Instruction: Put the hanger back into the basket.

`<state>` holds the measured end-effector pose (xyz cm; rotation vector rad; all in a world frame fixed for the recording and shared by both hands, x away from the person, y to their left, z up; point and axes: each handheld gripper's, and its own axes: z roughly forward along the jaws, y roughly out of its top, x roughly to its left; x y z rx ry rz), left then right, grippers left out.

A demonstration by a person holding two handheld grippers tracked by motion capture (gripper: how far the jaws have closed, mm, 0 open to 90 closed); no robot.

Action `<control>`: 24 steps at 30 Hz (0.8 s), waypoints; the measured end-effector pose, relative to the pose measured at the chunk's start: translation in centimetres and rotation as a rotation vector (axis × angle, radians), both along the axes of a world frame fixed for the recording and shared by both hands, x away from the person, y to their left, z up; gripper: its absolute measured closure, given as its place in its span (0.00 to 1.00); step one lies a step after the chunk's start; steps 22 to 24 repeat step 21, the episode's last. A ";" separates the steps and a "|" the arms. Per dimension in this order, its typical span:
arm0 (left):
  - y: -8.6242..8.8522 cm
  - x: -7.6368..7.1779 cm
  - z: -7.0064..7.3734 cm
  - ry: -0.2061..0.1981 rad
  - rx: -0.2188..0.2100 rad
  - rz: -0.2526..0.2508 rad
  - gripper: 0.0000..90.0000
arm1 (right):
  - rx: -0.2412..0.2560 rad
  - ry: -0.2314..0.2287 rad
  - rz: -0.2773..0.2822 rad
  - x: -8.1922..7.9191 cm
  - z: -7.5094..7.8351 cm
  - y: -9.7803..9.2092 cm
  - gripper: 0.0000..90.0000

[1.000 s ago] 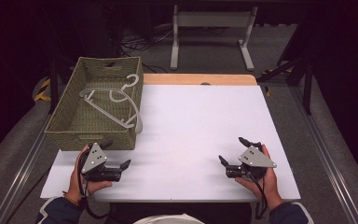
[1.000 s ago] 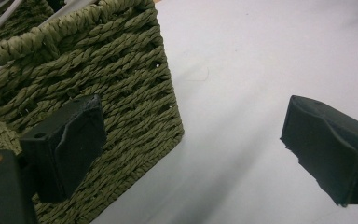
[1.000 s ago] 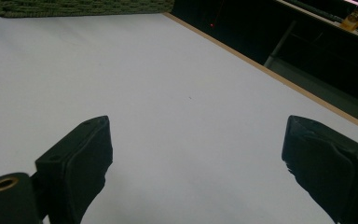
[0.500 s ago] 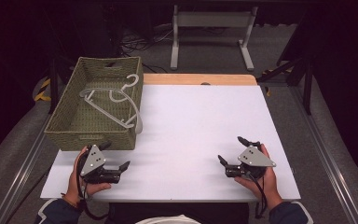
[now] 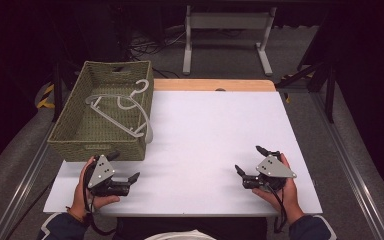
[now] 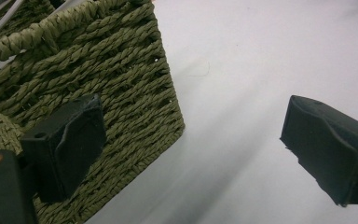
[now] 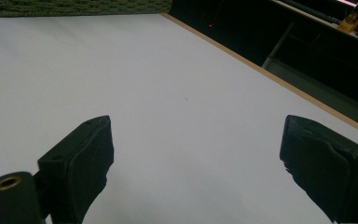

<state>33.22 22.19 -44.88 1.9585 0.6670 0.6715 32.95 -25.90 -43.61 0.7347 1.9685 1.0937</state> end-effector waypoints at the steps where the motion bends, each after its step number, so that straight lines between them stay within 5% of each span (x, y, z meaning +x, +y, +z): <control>1: 0.0 0.0 0.0 0.000 0.000 0.001 0.08 | -0.003 0.000 0.001 0.0 0.0 0.0 0.12; 24: 0.0 0.0 0.0 0.004 0.002 0.004 0.08 | -0.002 0.009 -0.001 0.4 -0.2 -0.1 0.12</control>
